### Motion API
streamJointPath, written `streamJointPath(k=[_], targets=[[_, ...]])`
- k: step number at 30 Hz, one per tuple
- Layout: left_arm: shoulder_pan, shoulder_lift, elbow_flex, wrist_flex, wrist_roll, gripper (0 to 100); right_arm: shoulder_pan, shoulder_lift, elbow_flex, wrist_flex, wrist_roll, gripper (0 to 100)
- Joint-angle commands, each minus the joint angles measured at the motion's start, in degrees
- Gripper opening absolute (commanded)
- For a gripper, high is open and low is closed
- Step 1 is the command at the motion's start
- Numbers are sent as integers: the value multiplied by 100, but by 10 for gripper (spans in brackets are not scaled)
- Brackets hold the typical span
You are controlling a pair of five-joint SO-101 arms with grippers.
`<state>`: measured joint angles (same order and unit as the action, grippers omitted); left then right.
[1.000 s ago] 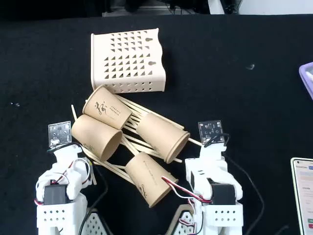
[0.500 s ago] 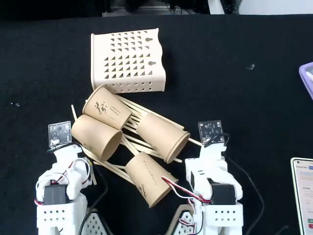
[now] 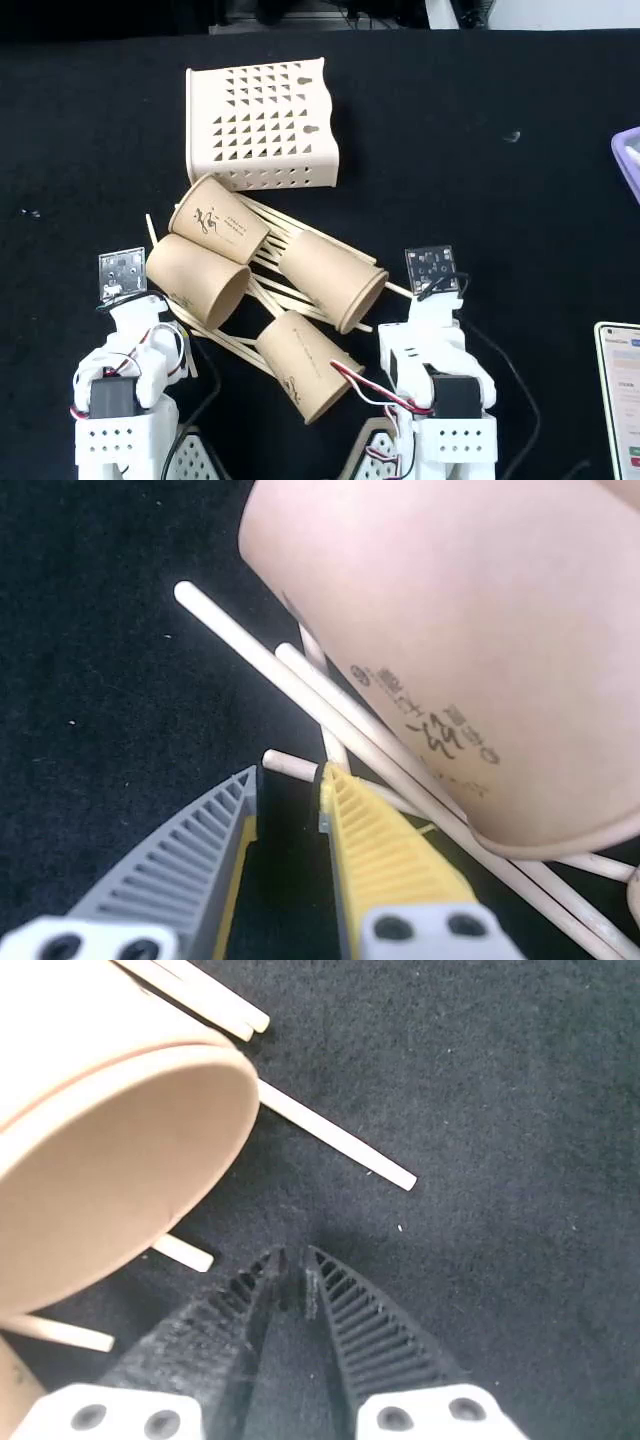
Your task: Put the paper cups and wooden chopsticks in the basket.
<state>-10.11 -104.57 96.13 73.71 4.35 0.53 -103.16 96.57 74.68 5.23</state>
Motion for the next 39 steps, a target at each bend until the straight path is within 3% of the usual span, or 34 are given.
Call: streamJointPath(k=[1,7,9,12,15,17,21,25,28,30,33,39], targets=[[4,-26,127,-53,9,116,114,-541,-4,35,-53,42],[171,-26,127,-53,9,116,149,-541,-4,35,-18,42],[-110,-26,75,-35,-35,119,149,-541,-4,-114,-9,43],[-1086,-26,-277,-527,-1240,120,149,-541,-4,-677,-9,43],[-2607,-26,-813,-1670,-2637,120,132,-541,-13,-1459,0,47],[-3284,-35,-1156,-2400,-2646,120,176,-532,-48,-1960,0,74],[-3864,-35,-2035,-3481,-1662,121,378,-532,-549,-2813,-9,183],[-3626,-18,-3152,-3692,-949,182,369,-532,-1710,-2980,-53,240],[-2826,237,-3952,-3631,-703,269,369,-470,-3099,-2664,-18,239],[-2202,774,-4567,-3596,-703,275,369,-136,-4365,-2242,-18,239],[-1402,2374,-5789,-3033,-703,263,369,1174,-6413,-1301,-18,239],[-321,7578,-9156,-1064,-677,265,132,5560,-9499,-18,-62,239]])
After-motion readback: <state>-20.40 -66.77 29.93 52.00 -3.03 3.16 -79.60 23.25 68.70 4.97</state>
